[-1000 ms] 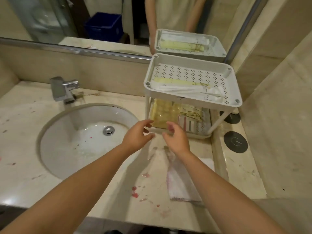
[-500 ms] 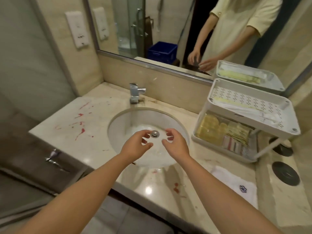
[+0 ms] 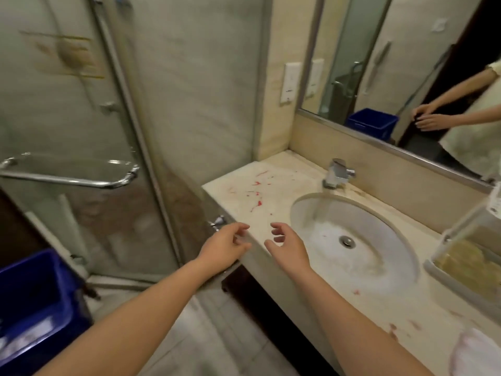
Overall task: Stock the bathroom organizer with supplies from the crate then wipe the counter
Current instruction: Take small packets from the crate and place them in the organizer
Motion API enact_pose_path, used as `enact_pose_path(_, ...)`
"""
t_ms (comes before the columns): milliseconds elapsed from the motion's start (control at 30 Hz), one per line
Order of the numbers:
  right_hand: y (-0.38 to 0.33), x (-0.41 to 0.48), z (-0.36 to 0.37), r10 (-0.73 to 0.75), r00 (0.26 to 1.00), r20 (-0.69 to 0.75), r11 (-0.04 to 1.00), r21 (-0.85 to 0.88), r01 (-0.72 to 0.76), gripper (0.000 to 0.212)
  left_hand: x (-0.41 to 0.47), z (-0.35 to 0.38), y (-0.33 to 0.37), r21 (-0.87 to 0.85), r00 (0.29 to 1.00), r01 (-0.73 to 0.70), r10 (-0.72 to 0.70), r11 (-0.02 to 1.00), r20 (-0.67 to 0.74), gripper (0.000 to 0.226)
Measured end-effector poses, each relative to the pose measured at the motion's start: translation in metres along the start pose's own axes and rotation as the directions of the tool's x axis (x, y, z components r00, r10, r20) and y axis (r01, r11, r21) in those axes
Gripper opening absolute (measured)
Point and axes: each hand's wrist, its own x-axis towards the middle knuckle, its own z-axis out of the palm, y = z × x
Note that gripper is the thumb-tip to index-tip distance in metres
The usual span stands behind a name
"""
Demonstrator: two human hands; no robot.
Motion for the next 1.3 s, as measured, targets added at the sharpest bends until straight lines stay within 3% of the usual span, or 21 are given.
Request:
enact_pose_path(233, -0.060, -0.007, 0.098, -0.127, 0.975, 0.181, 0.992, 0.041, 0.122, 0.042, -0.057, -0.082, -0.064, 0.002, 0.975, 0.122, -0.119, 0.993, -0.187, 0.042)
enact_pose_path(600, -0.131, -0.003, 0.204, -0.287, 0.830, 0.479, 0.950, 0.028, 0.312, 0.043, -0.123, -0.159, -0.130, -0.136, 0.825, 0.364, -0.387, 0.921, -0.412, 0.046)
enact_pose_path(1100, -0.204, 0.048, 0.315, -0.450, 0.490, 0.747, 0.859, 0.211, 0.467, 0.046, -0.140, -0.219, -0.173, -0.315, 0.500, 0.529, -0.590, 0.788, -0.634, 0.048)
enact_pose_path(1300, -0.216, 0.048, 0.347, -0.476, 0.357, 0.804, 0.828, 0.273, 0.490, 0.038, -0.155, -0.216, -0.185, -0.351, 0.364, 0.597, -0.633, 0.722, -0.683, 0.045)
